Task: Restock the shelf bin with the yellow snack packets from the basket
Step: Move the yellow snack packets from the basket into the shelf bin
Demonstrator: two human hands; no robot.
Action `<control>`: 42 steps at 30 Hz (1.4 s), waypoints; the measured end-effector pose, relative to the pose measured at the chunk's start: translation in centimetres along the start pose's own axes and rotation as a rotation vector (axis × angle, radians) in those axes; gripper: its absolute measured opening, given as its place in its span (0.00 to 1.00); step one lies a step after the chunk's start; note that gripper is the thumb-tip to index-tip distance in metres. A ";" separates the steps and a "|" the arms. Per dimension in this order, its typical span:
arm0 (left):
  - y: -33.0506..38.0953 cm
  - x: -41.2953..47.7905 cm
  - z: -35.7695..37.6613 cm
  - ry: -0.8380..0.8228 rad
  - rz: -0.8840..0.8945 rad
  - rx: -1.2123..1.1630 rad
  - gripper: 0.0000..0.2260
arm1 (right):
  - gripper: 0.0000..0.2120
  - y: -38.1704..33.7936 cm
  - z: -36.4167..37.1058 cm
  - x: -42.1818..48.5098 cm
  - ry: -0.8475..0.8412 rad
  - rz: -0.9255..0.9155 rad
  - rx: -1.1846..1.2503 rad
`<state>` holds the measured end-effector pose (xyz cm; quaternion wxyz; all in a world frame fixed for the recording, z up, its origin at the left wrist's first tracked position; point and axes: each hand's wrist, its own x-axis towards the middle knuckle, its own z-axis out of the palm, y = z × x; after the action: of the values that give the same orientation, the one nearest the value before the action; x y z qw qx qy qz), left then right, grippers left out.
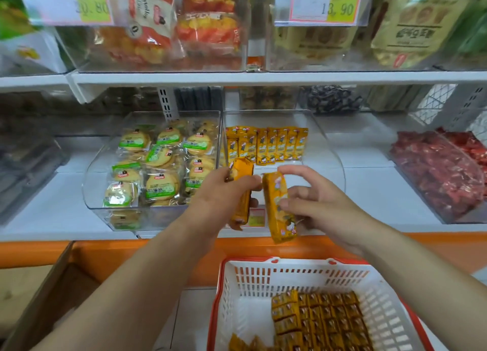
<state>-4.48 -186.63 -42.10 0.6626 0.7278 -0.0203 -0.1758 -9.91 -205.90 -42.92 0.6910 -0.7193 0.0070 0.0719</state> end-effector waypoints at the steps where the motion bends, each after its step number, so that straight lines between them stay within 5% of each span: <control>1: 0.1 0.1 -0.6 0.012 -0.015 -0.005 0.07 | 0.23 -0.2 0.0 0.7 0.035 -0.020 -0.011; 6: -0.3 0.2 -3.1 0.023 -0.002 0.074 0.06 | 0.21 -0.3 -1.3 8.0 0.297 -0.128 -0.326; 18: -0.7 1.6 -6.7 0.119 0.119 0.198 0.08 | 0.23 3.3 -1.7 22.7 0.409 -0.122 -0.981; 29: -1.0 1.9 -6.2 0.103 0.160 0.202 0.06 | 0.16 2.2 -1.4 21.1 0.380 -0.095 -0.973; 37: -1.0 0.6 -2.6 0.032 0.198 0.394 0.21 | 0.14 -1.5 0.5 4.7 0.046 -0.042 -0.235; 42: -1.0 -1.3 1.4 -0.073 0.278 0.456 0.26 | 0.12 -0.4 1.0 -0.1 0.127 -0.019 -0.137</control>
<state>-6.32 -187.46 -42.88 0.4981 0.8417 -0.1828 -0.1001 -10.09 -204.89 -42.54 0.6390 -0.7680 0.0389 0.0200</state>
